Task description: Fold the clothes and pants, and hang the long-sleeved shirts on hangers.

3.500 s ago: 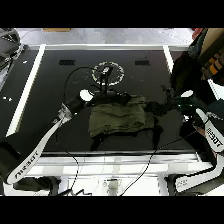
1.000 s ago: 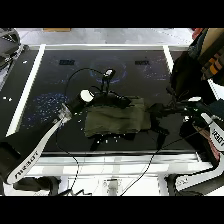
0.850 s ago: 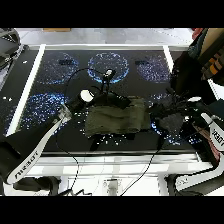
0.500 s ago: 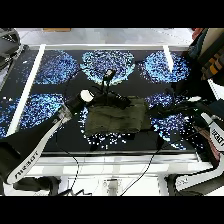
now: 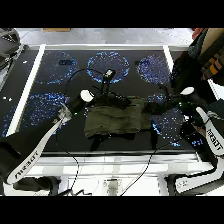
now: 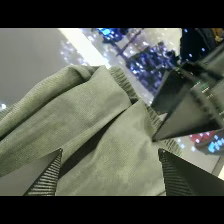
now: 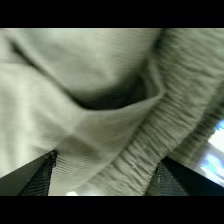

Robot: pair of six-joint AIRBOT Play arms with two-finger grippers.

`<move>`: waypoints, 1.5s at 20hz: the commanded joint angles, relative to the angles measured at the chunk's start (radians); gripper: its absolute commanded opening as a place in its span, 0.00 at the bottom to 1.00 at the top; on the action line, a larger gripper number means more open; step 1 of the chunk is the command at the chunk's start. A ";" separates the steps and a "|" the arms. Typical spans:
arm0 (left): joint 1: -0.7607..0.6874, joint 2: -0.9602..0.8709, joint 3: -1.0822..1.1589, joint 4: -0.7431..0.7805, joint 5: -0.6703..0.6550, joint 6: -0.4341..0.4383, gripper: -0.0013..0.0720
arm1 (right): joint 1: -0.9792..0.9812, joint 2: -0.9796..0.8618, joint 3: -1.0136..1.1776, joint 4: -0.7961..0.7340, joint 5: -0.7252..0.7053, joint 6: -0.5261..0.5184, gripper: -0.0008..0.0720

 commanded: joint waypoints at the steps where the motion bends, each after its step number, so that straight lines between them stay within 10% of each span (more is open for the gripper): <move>1: 0.000 0.000 0.000 0.000 -0.019 0.000 0.96 | 0.102 0.002 0.061 -0.349 -0.101 0.214 0.95; 9: 0.000 0.000 0.000 0.000 -0.021 0.000 0.96 | 0.025 -0.052 0.062 -0.270 -0.068 0.366 0.89; 16: 0.000 -0.005 0.000 0.061 -0.013 0.000 0.94 | 0.011 -0.186 0.061 0.188 0.087 0.124 0.73; 18: 0.000 -0.032 0.000 0.119 -0.011 0.000 0.50 | 0.011 -0.183 0.072 0.177 0.077 0.124 0.72; 19: 0.000 -0.051 0.000 0.129 -0.017 0.001 0.05 | 0.011 -0.183 0.080 0.169 0.067 0.125 0.73; 24: -0.058 -0.080 0.000 0.129 0.023 0.005 0.04 | 0.011 -0.175 0.146 -0.015 0.070 0.129 0.93; 30: -0.212 -0.151 0.001 0.132 0.238 0.003 0.04 | -0.066 -0.142 0.180 -0.098 0.158 0.024 0.71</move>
